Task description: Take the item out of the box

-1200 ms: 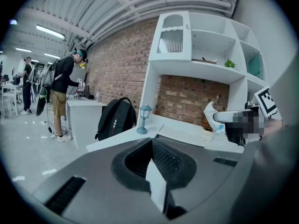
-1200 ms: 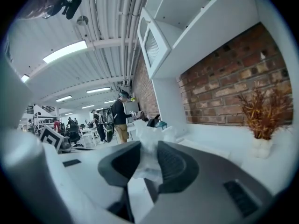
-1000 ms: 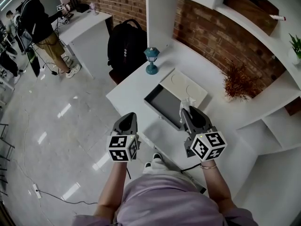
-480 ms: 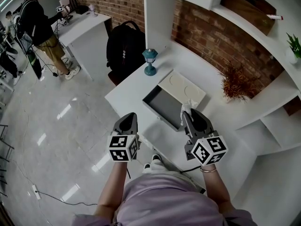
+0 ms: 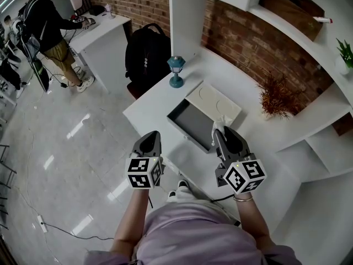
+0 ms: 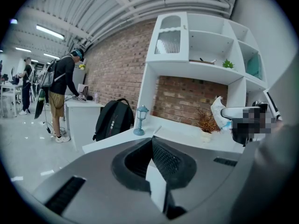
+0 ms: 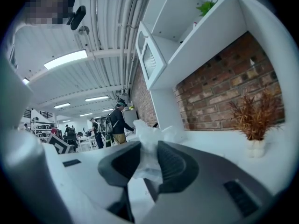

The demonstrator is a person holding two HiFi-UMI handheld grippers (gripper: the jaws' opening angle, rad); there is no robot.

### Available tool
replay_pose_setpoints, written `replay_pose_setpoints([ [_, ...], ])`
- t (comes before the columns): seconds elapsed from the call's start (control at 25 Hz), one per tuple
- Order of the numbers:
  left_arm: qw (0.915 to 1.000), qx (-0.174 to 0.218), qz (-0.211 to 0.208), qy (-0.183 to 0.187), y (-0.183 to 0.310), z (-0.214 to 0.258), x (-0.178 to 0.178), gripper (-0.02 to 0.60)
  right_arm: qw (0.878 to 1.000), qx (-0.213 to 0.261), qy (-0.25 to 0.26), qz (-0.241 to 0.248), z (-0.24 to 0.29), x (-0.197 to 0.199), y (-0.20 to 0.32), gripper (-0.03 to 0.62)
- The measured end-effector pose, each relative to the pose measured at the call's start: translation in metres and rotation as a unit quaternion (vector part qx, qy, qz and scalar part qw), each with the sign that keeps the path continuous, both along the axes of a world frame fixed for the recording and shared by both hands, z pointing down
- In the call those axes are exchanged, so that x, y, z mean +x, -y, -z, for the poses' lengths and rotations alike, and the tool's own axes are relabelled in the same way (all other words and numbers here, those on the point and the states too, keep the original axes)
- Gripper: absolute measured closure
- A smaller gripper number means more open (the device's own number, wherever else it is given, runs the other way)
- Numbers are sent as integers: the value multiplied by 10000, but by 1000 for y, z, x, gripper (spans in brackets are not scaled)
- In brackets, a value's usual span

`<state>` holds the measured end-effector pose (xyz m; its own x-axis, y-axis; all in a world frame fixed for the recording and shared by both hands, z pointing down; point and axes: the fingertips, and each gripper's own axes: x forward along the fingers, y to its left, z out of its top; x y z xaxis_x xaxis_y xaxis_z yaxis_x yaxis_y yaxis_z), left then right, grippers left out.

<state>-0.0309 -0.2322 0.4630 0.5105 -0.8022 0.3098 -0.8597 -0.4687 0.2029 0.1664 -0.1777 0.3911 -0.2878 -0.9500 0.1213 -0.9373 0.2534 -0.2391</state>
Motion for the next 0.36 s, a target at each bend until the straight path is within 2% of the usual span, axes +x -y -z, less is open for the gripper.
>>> replay_pose_setpoints([
  [0.36, 10000, -21, -28, 7, -2, -1, 5, 580, 10000, 35, 6, -33, 0, 5, 0, 479],
])
